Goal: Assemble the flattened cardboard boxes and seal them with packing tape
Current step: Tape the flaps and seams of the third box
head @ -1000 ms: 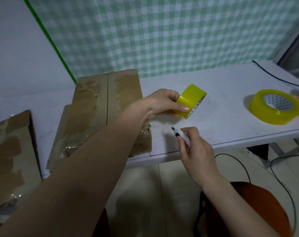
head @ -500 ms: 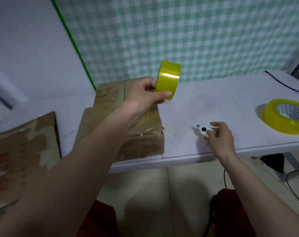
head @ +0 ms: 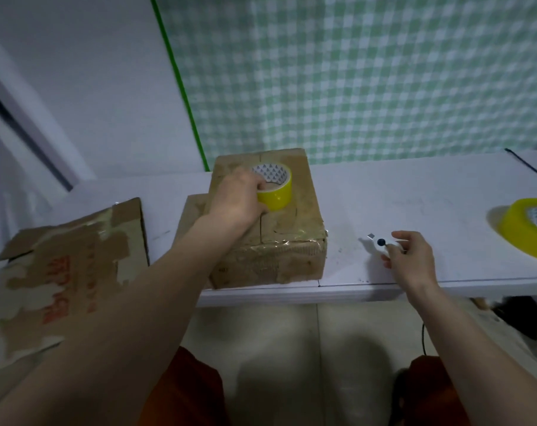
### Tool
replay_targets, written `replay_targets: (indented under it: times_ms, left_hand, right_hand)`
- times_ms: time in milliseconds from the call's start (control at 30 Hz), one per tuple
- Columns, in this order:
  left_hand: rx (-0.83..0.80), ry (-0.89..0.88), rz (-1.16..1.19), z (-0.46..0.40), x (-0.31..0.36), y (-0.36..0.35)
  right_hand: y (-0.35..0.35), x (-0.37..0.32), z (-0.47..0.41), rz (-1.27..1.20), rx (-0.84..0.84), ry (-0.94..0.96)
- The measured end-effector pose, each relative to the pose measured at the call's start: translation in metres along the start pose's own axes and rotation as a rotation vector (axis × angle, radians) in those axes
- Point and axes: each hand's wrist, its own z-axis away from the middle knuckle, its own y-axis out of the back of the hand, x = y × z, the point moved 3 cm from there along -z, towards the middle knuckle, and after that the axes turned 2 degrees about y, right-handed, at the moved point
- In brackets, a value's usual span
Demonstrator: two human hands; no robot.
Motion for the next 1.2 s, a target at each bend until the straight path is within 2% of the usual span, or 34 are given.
replay_targets:
  times_ms: [67, 233, 400, 533, 633, 667, 700, 767, 800, 833, 900, 1000, 1067, 1133, 1200]
  left_hand:
    - [0.001, -0.013, 0.05, 0.003, -0.004, -0.006]
    - [0.048, 0.121, 0.365, 0.007, -0.017, -0.012]
    - [0.019, 0.237, 0.554, 0.011, -0.027, -0.016]
    - [0.035, 0.252, 0.581, 0.019, -0.03, -0.017]
    - [0.146, 0.284, 0.426, 0.035, -0.032, -0.016]
    - [0.245, 0.226, 0.374, 0.045, -0.029, -0.014]
    - [0.364, 0.093, 0.323, 0.056, -0.024, -0.012]
    - [0.48, -0.26, 0.209, 0.076, -0.009, -0.017]
    - [0.431, -0.386, 0.169, 0.083, -0.003, -0.025]
    - [0.339, -0.436, 0.129, 0.088, 0.001, -0.033]
    - [0.186, -0.396, 0.042, 0.094, 0.002, -0.051]
    - [0.155, -0.414, -0.154, 0.102, 0.001, -0.067]
    - [0.164, -0.453, -0.168, 0.103, -0.001, -0.072]
    - [0.168, -0.463, -0.149, 0.103, -0.002, -0.072]
    - [0.155, -0.472, -0.192, 0.104, -0.001, -0.073]
  right_hand:
    - [0.0, -0.001, -0.001, -0.002, 0.002, -0.007]
    - [0.002, 0.002, -0.006, 0.024, 0.012, -0.02]
    - [0.008, 0.003, -0.007, 0.189, 0.077, -0.033]
    - [0.009, 0.005, -0.008, 0.317, 0.057, -0.002]
    - [0.01, 0.005, -0.004, 0.417, 0.06, 0.053]
    - [0.01, 0.003, -0.001, 0.462, 0.077, 0.065]
    - [0.01, 0.001, 0.003, 0.508, 0.099, 0.081]
    - [0.008, -0.008, 0.013, 0.588, 0.138, 0.146]
    - [0.005, -0.014, 0.018, 0.599, 0.152, 0.201]
    - [0.001, -0.022, 0.025, 0.583, 0.16, 0.29]
    - [-0.012, -0.043, 0.045, 0.483, 0.162, 0.545]
    - [-0.038, -0.084, 0.078, 0.325, 0.061, 0.771]
    - [-0.06, -0.104, 0.086, 0.282, -0.084, 0.719]
    - [-0.081, -0.109, 0.077, 0.321, -0.232, 0.513]
    - [-0.092, -0.106, 0.066, 0.306, -0.256, 0.363]
